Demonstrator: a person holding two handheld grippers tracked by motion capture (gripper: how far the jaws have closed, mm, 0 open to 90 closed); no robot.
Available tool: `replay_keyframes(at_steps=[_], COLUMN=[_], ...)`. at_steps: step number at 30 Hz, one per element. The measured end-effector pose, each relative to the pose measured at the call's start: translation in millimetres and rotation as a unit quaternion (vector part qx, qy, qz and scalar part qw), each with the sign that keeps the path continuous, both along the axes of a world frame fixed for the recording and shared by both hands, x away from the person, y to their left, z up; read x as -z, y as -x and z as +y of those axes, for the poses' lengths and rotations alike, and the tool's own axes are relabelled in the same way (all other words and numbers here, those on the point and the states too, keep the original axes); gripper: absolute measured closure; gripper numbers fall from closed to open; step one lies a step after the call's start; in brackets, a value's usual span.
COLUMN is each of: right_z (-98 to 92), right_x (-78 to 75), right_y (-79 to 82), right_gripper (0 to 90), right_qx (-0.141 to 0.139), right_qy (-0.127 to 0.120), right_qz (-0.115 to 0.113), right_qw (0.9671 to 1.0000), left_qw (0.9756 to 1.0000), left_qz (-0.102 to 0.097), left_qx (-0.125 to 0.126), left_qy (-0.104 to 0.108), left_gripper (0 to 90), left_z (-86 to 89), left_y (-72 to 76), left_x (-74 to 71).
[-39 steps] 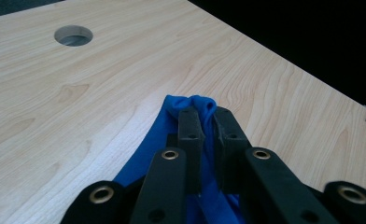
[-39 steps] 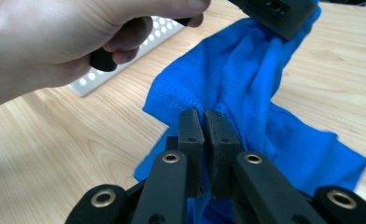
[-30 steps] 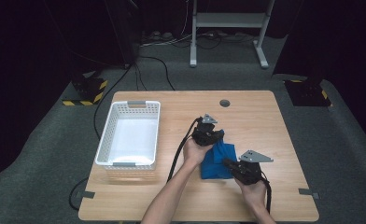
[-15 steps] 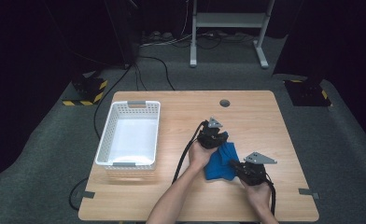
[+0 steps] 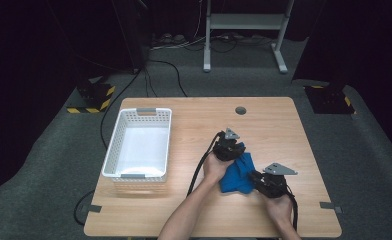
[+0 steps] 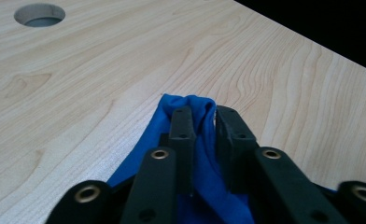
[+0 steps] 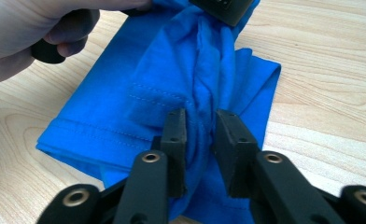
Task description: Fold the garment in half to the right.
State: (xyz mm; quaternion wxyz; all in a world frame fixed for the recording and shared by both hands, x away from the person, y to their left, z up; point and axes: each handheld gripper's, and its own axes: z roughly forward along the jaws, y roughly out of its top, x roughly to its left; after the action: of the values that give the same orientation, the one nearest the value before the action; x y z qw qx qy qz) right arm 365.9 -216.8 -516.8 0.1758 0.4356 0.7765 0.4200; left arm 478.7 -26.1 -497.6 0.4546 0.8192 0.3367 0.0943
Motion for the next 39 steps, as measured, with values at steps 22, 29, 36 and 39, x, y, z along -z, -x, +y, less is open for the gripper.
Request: replay_keyframes(at_steps=[22, 29, 36, 39], right_z=[-15.8, -23.6, -33.3, -33.9], right_x=[-1.5, -2.2, -1.0, 0.8], right_y=[-5.8, -4.4, -4.5, -5.1], right_gripper=[50.6, 48.8, 48.1, 48.0], right_qx=[-0.005, -0.012, -0.006, -0.006], right_qy=[-0.009, -0.016, -0.025, -0.020], right_qz=[0.006, 0.008, 0.010, 0.016], right_qw=[0.9999, 0.9998, 0.9996, 0.9997], left_qw=[0.9973, 0.9965, 0.9943, 0.9934], left_qz=[-0.018, -0.002, 0.021, 0.035], left_qx=[-0.070, -0.082, -0.104, -0.109], left_qy=[0.012, -0.010, -0.011, -0.011], left_gripper=[36.7, 29.4, 25.1, 23.2], left_z=[40.5, 49.0, 51.7, 49.6], left_y=[27.2, 55.0, 75.8, 79.7], left_x=[-24.0, -6.5, 11.0, 17.8])
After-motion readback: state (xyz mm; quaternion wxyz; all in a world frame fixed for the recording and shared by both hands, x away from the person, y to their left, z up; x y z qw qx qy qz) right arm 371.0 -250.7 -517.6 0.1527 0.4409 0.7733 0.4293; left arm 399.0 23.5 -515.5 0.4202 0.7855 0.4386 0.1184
